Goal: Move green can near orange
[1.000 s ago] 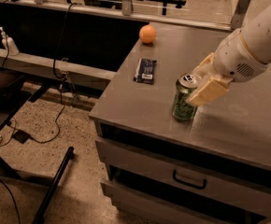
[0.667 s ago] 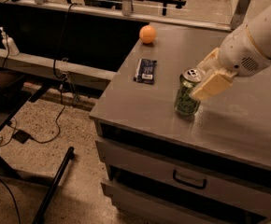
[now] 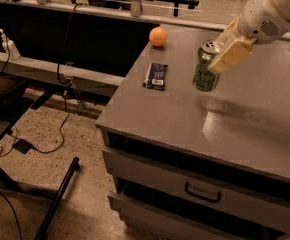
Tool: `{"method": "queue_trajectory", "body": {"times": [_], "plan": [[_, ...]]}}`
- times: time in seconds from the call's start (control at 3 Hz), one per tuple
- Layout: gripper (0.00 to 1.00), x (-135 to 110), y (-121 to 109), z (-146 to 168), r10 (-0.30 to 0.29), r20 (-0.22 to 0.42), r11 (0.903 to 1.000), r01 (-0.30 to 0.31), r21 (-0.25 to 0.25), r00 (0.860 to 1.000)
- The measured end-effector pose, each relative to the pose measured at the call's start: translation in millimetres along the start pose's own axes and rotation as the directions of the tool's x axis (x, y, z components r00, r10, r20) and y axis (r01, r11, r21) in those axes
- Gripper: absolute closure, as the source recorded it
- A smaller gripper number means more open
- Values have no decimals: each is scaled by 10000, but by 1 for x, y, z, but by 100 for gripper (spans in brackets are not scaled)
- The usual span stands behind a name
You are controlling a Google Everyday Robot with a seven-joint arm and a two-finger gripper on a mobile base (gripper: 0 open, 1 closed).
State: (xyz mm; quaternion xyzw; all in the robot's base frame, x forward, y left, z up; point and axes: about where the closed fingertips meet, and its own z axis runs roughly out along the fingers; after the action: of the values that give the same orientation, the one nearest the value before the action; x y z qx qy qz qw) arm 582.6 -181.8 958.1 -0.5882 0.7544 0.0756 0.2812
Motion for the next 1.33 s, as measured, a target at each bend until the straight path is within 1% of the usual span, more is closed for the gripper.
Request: {"method": "queue_trajectory", "body": {"times": [0.33, 0.67, 1.0, 1.33], "plan": [[100, -1, -43, 2, 33, -68, 9998, -32, 179, 10000], [100, 1, -87, -1, 620, 504, 9935, -665, 928, 9968], [100, -3, -136, 7, 1394, 1614, 9642, -1710, 2026, 9770], [100, -5, -173, 27, 1860, 2306, 9266, -2486, 2823, 9551]]}}
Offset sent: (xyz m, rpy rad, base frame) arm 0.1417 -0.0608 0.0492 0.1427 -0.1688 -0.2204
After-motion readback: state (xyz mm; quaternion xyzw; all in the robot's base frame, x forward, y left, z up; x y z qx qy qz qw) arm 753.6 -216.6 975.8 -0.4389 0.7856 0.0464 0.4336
